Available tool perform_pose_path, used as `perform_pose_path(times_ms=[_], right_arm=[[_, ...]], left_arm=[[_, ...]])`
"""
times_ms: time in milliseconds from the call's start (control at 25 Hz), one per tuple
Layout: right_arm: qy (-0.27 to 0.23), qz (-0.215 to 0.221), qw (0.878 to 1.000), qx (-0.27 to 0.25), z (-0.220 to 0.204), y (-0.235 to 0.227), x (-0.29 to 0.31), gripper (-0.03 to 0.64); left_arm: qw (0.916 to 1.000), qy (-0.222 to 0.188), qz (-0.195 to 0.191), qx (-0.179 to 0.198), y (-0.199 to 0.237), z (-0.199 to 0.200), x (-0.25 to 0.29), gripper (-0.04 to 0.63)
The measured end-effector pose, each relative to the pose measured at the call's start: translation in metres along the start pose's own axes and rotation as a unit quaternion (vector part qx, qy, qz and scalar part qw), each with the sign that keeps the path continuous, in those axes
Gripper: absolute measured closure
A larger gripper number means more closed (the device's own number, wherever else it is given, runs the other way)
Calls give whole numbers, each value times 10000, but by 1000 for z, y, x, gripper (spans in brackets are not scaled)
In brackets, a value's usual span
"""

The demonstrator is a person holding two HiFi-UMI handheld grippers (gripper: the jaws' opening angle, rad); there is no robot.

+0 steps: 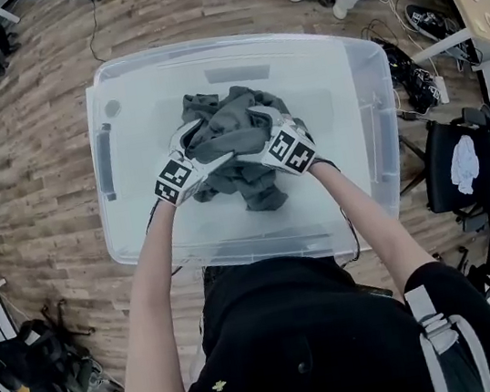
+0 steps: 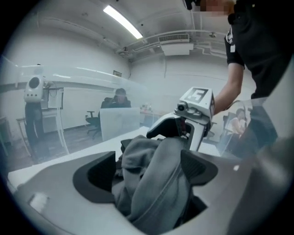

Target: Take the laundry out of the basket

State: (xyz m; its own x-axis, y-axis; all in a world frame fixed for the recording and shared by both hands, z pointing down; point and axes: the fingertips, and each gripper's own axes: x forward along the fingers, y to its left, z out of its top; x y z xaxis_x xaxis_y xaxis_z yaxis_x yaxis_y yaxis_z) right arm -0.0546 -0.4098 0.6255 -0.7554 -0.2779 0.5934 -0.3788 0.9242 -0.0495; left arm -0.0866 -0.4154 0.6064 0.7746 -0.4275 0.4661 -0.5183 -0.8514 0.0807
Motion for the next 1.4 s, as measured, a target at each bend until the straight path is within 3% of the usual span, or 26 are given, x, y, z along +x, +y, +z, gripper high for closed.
perform_pose_path(times_ms=[320,1080,1400], right_arm=[[298,135,9995,-49,-27,-4,9,123],[1129,264,9929,-251,-74,-12,48,129],[1152,312,9926,-214,-77,-13,52,147]], left_arm=[[9982,579,-87,145,-1,-46,11,97],[9950,962,-238,-94,3,-95,42,84],[9953,950,-166,-42,5,-95,43,92]])
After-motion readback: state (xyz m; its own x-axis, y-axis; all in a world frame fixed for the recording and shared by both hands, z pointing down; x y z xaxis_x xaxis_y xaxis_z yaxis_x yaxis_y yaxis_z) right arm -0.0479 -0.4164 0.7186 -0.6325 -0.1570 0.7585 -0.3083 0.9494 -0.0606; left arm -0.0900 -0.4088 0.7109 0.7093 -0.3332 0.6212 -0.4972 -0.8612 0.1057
